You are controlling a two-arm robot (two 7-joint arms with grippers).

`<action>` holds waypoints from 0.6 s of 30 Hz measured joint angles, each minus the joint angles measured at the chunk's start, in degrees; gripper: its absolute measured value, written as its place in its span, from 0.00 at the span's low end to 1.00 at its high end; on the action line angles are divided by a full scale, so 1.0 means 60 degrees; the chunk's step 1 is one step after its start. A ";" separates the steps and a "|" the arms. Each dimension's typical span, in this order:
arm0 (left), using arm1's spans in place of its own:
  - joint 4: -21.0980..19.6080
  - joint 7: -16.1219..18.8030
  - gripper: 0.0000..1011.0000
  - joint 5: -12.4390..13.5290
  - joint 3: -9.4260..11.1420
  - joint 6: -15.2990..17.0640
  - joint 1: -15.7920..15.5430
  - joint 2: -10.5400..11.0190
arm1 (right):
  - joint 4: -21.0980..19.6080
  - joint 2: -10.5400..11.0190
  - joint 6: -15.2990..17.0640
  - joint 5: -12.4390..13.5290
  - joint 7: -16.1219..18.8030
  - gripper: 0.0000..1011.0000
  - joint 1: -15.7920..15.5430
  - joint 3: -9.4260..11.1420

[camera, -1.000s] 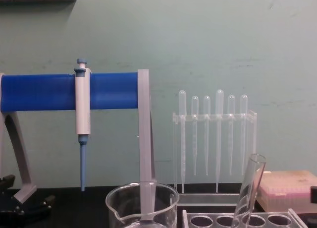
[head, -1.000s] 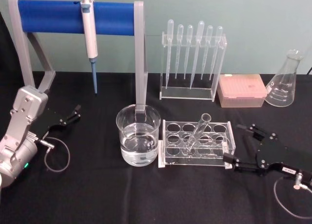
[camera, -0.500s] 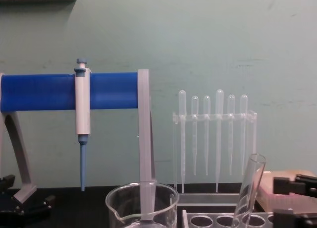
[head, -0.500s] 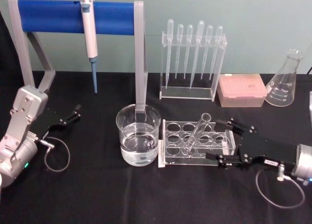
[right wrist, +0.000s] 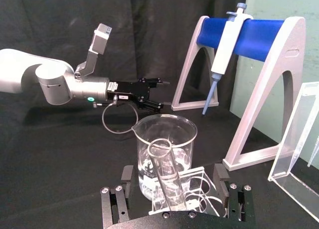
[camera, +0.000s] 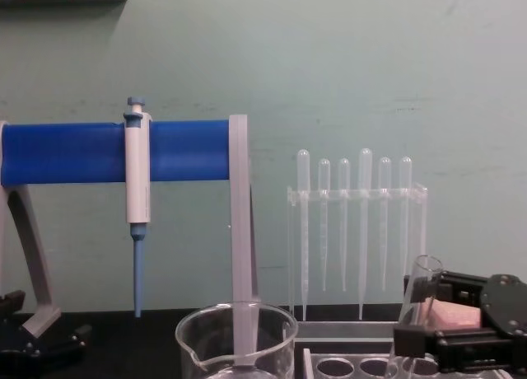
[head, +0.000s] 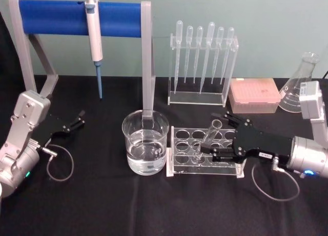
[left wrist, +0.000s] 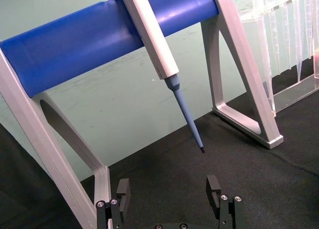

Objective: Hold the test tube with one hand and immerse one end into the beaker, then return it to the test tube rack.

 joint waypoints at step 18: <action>0.0000 0.0000 0.99 0.0000 0.0001 0.0000 0.0000 0.0000 | 0.0290 -0.0335 -0.0017 -0.0136 -0.0227 0.99 0.0329 -0.0181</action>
